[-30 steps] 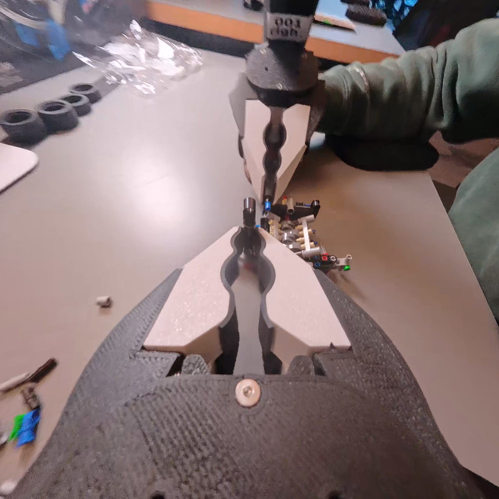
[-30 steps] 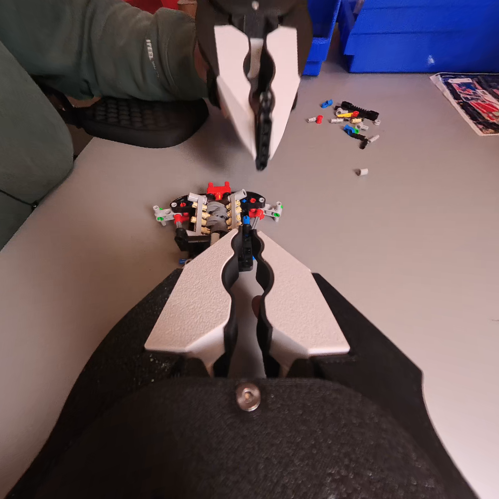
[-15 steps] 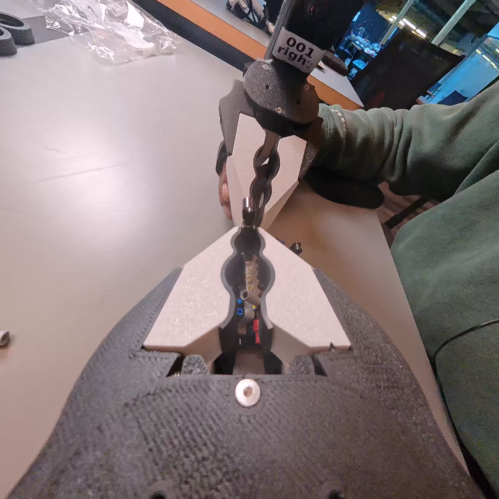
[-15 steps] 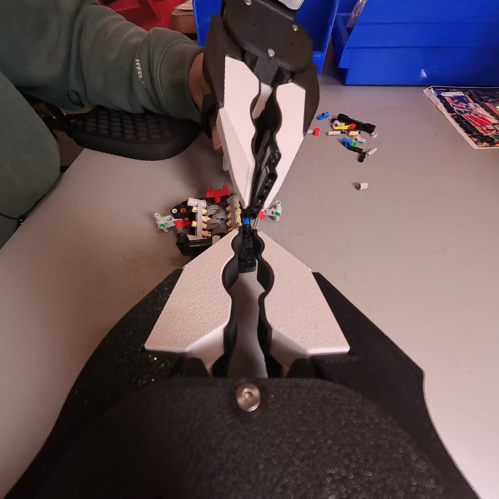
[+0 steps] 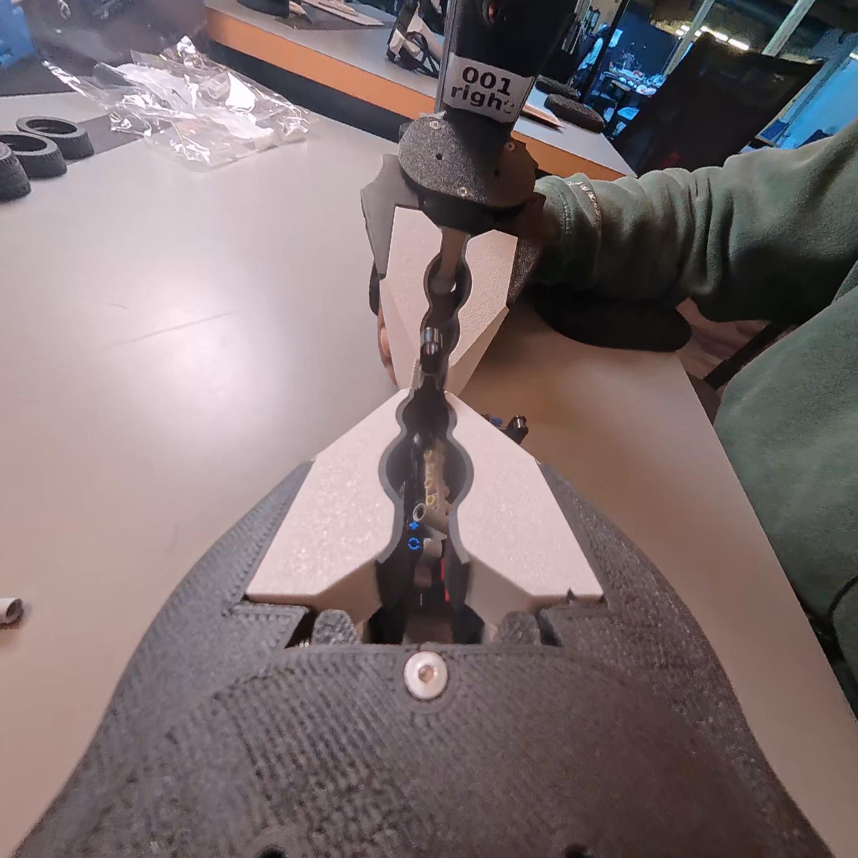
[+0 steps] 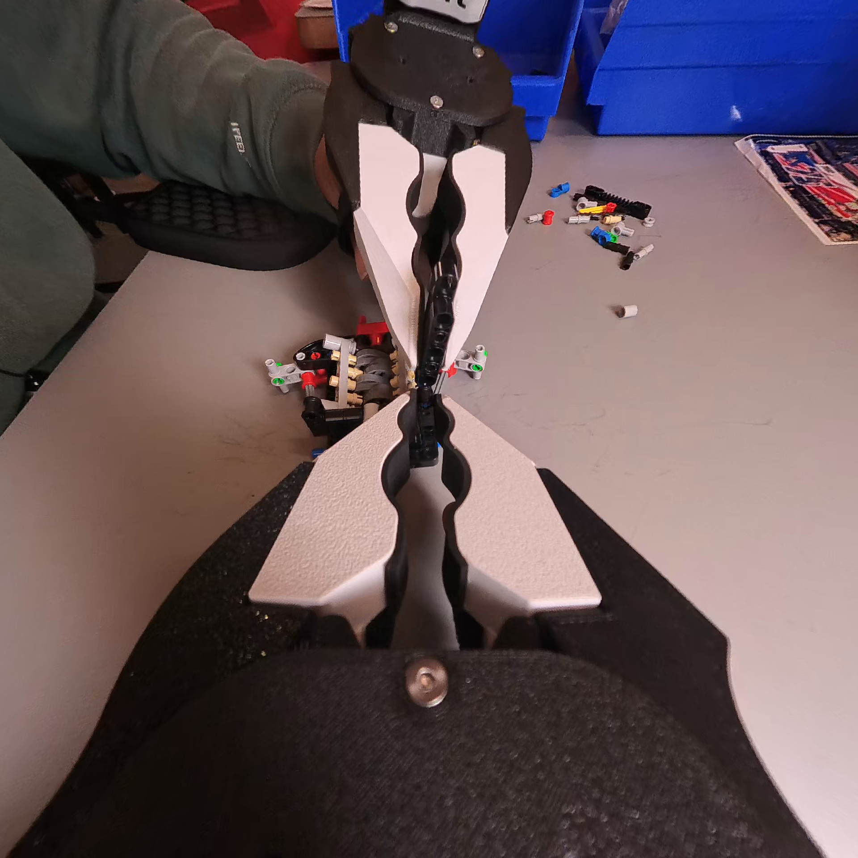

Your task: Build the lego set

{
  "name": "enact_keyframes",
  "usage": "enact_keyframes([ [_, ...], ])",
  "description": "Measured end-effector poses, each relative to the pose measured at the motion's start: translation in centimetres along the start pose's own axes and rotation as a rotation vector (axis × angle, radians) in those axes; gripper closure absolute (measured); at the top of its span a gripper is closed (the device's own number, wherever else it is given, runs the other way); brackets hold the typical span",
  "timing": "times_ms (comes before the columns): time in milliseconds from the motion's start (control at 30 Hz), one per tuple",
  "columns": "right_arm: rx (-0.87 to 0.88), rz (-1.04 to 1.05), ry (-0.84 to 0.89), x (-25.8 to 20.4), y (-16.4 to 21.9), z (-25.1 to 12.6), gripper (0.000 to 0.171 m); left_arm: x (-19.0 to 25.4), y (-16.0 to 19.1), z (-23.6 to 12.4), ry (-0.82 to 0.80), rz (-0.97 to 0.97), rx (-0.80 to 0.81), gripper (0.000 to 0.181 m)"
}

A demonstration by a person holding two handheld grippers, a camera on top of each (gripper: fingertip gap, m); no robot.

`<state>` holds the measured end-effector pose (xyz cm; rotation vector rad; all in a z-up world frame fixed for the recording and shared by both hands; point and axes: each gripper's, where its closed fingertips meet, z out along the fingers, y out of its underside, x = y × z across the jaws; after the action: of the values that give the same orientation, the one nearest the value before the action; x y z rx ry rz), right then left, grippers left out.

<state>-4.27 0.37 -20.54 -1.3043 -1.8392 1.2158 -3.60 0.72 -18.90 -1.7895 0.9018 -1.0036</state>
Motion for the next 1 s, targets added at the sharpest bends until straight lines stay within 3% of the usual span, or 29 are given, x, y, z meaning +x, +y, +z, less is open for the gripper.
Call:
enact_keyframes([
  [267,-0.001,-0.002,-0.006,-0.2,0.0,0.1,0.166,0.2,-0.1,0.0,0.045,-0.031,0.014,0.175],
  [533,0.001,-0.003,-0.008,-0.3,-0.1,0.1,0.166,0.5,0.0,0.0,0.014,0.087,0.001,0.175],
  [633,0.001,-0.011,-0.017,-0.4,-0.1,-0.2,0.156,0.6,0.0,0.0,0.007,0.106,-0.002,0.175],
  [733,0.070,0.013,-0.024,-0.4,-1.3,-0.7,0.158,0.8,0.1,0.1,0.008,0.116,-0.002,0.175],
  [867,0.049,-0.026,-0.012,-0.7,-1.1,-0.1,0.165,0.9,0.1,0.1,0.008,0.128,-0.002,0.175],
  [1000,0.042,-0.016,-0.032,-0.8,-1.0,-0.4,0.162,1.1,0.2,0.2,0.007,0.155,-0.013,0.175],
])
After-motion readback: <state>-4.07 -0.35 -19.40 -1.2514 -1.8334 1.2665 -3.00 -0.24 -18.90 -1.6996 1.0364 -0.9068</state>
